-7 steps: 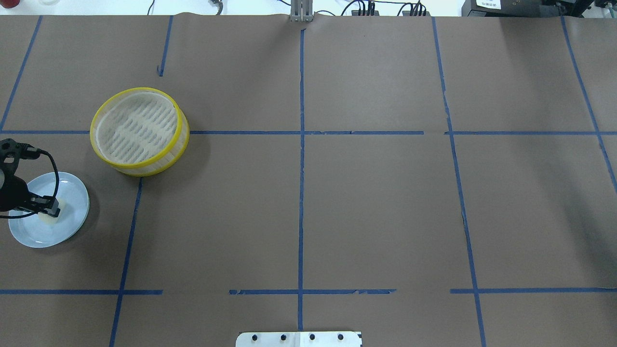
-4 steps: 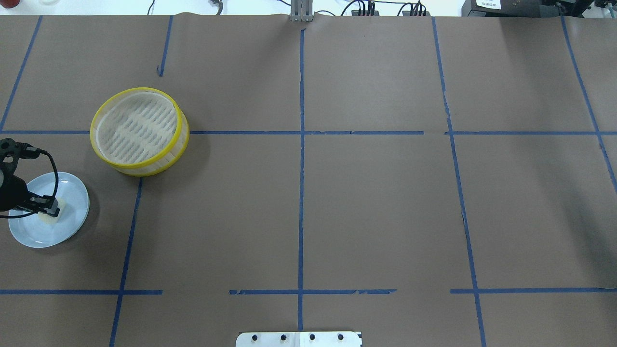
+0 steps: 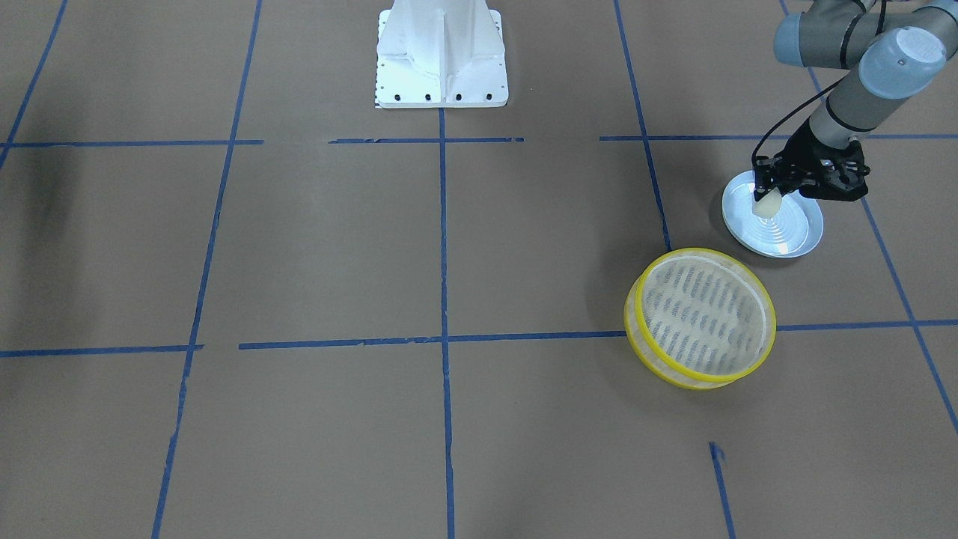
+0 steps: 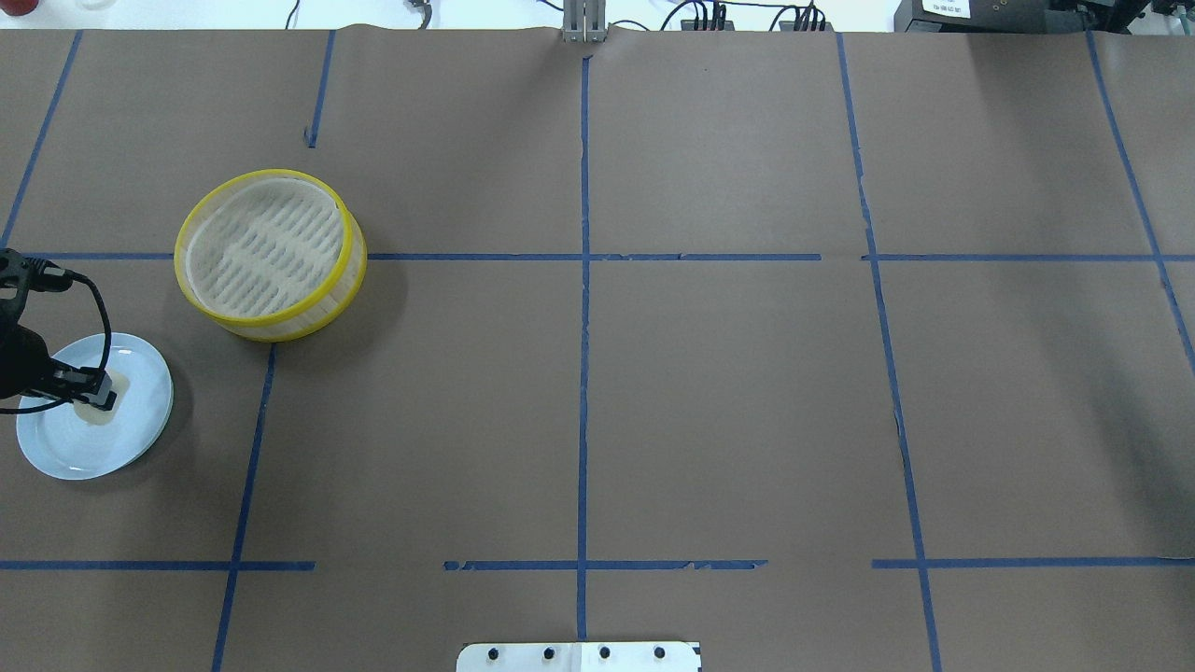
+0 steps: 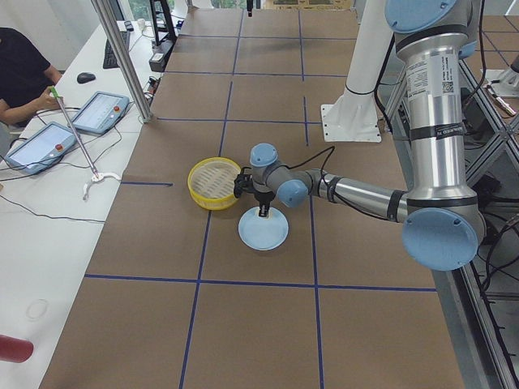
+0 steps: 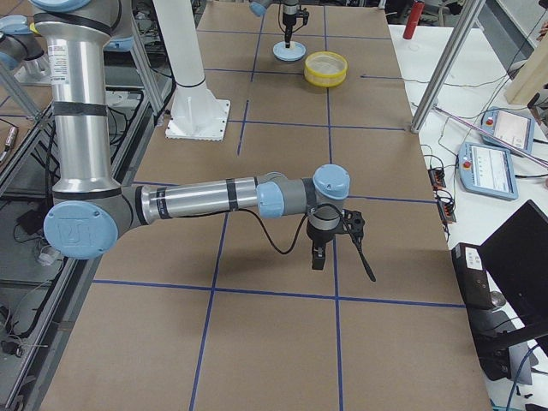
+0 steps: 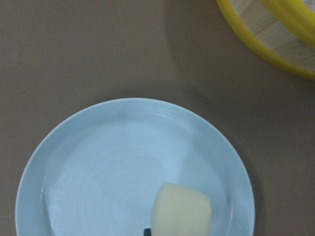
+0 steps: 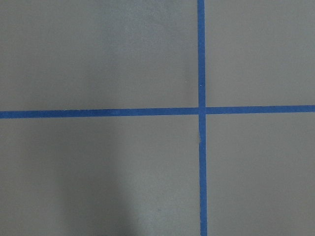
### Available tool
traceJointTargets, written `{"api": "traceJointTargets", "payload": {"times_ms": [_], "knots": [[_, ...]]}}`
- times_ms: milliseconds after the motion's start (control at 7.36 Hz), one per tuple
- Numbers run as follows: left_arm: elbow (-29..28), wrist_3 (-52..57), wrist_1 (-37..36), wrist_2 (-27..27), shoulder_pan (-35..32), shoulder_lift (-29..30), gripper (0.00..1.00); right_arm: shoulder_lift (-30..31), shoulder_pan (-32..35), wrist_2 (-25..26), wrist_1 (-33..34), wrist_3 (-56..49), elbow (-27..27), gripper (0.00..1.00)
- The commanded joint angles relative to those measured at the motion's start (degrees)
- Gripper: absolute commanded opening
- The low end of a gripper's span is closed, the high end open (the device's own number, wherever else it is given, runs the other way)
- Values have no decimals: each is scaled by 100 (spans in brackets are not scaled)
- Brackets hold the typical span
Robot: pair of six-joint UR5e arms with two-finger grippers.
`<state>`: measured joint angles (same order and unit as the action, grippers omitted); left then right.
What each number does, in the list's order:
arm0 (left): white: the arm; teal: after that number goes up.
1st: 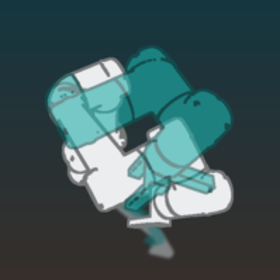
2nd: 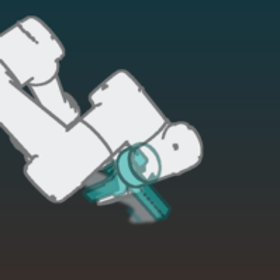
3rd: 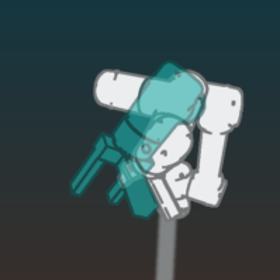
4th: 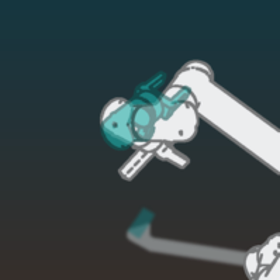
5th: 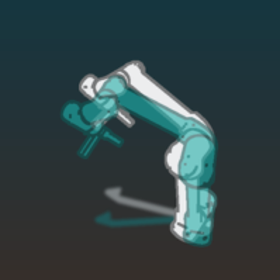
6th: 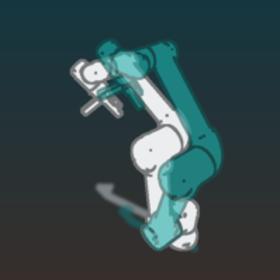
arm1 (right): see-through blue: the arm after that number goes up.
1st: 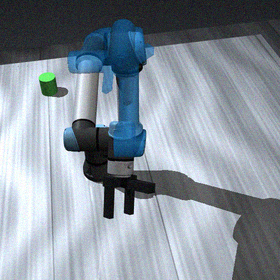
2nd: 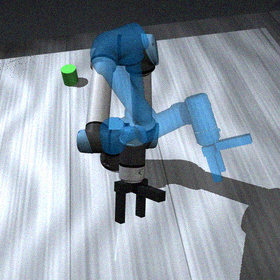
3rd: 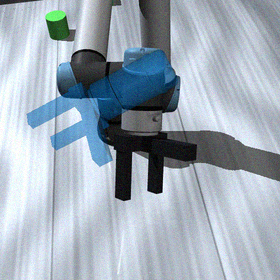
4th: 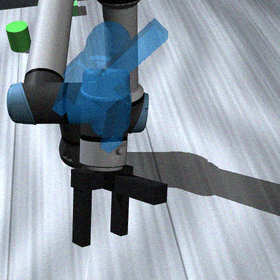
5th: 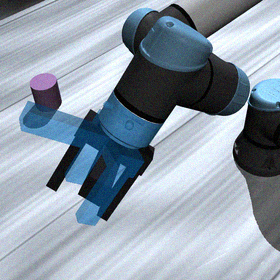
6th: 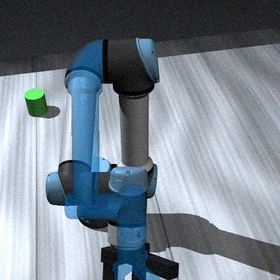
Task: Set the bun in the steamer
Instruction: 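Lift the bun with the left gripper and carry it toward the steamer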
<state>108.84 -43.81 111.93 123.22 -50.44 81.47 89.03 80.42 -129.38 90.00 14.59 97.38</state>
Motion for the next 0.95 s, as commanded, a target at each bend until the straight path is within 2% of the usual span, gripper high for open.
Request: {"api": "traceJointTargets", "payload": {"times_ms": [0, 408, 544, 816], "knots": [[523, 187, -1117, 1, -386, 245, 31, 0, 0, 0, 0, 0, 0, 100], [472, 829, -3207, -17, -809, 1859, 31, 0, 0, 0, 0, 0, 0, 100], [385, 830, -3465, -17, -792, 2273, 31, 0, 0, 0, 0, 0, 0, 100], [-578, 769, -3389, 9, -748, 3169, 31, 0, 0, 0, 0, 0, 0, 100]]}}
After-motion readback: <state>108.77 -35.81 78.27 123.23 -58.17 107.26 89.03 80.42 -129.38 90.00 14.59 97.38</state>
